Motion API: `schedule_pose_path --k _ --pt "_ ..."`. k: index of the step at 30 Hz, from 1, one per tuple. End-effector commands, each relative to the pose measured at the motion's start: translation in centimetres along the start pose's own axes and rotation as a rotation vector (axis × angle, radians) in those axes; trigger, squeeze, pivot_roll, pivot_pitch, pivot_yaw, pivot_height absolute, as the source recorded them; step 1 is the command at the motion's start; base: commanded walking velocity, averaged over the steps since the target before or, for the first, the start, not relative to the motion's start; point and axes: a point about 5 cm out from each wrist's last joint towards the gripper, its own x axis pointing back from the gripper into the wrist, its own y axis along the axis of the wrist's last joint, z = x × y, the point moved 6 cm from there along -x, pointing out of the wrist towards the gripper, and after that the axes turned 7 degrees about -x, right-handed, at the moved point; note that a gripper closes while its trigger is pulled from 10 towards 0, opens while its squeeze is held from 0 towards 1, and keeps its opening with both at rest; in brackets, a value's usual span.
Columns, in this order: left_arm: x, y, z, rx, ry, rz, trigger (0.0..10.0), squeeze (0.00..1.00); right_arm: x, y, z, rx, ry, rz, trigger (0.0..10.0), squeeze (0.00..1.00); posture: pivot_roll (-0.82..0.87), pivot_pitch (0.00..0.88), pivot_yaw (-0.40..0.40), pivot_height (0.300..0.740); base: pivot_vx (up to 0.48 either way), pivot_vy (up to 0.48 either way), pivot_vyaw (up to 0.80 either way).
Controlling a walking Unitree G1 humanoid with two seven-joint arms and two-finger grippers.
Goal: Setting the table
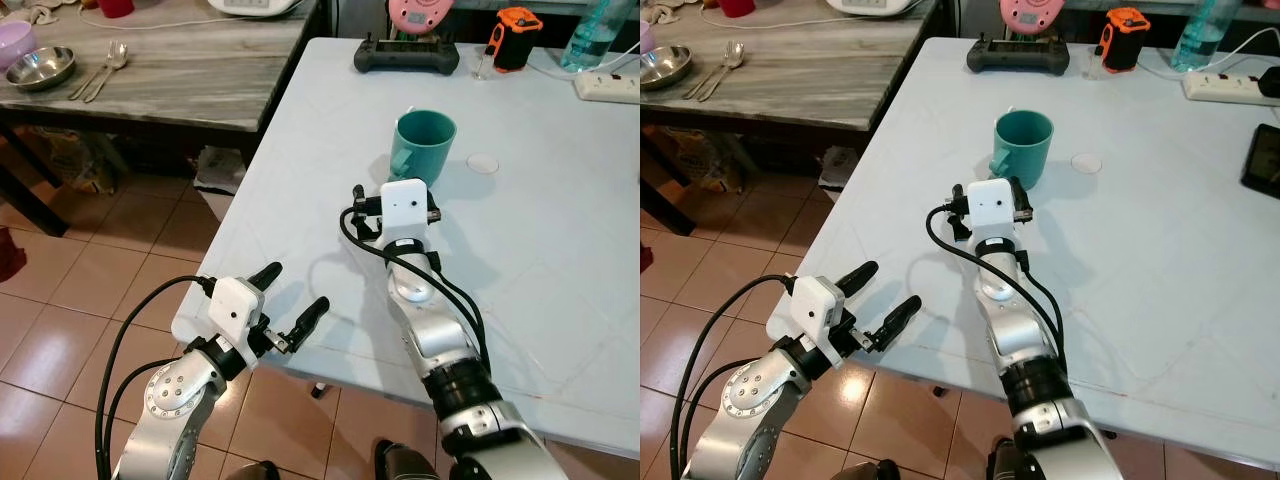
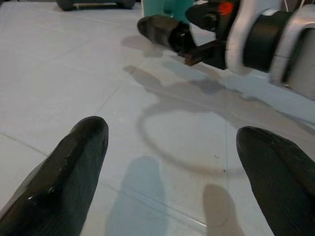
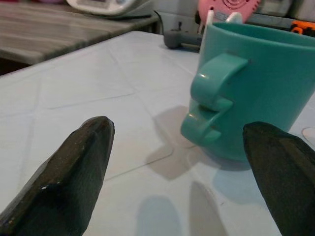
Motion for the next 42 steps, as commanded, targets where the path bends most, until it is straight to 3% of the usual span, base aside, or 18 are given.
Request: schedule_pose_path --k 1,12,27,34,42 --pt "0.5 0.1 0.0 -0.003 -0.007 0.008 10.0 0.00 -0.7 0.8 0.0 0.007 -0.021 -0.027 10.0 0.00 -0.05 0.246 0.084 0.740 0.000 0.000 0.00" --pt "0.4 0.2 -0.2 0.003 -0.015 0.011 10.0 0.00 -2.4 2.3 -1.7 0.039 -0.099 -0.071 10.0 0.00 -0.05 0.255 0.093 0.740 0.000 0.000 0.00" --pt "0.3 0.3 0.0 0.008 -0.007 0.012 10.0 0.00 -2.2 2.5 -4.7 0.116 -0.219 -0.106 10.0 0.00 -0.06 0.256 0.098 0.740 0.000 0.000 0.00" --pt "0.2 0.4 0.1 0.004 -0.006 0.010 10.0 0.00 -2.4 3.4 -4.9 0.146 -0.234 -0.146 10.0 0.00 -0.06 0.252 0.097 0.740 0.000 0.000 0.00" --pt "0.2 0.3 0.2 0.002 0.002 0.011 10.0 0.00 -2.4 3.8 -3.9 0.146 -0.210 -0.162 10.0 0.00 -0.06 0.245 0.089 0.740 0.000 0.000 0.00"
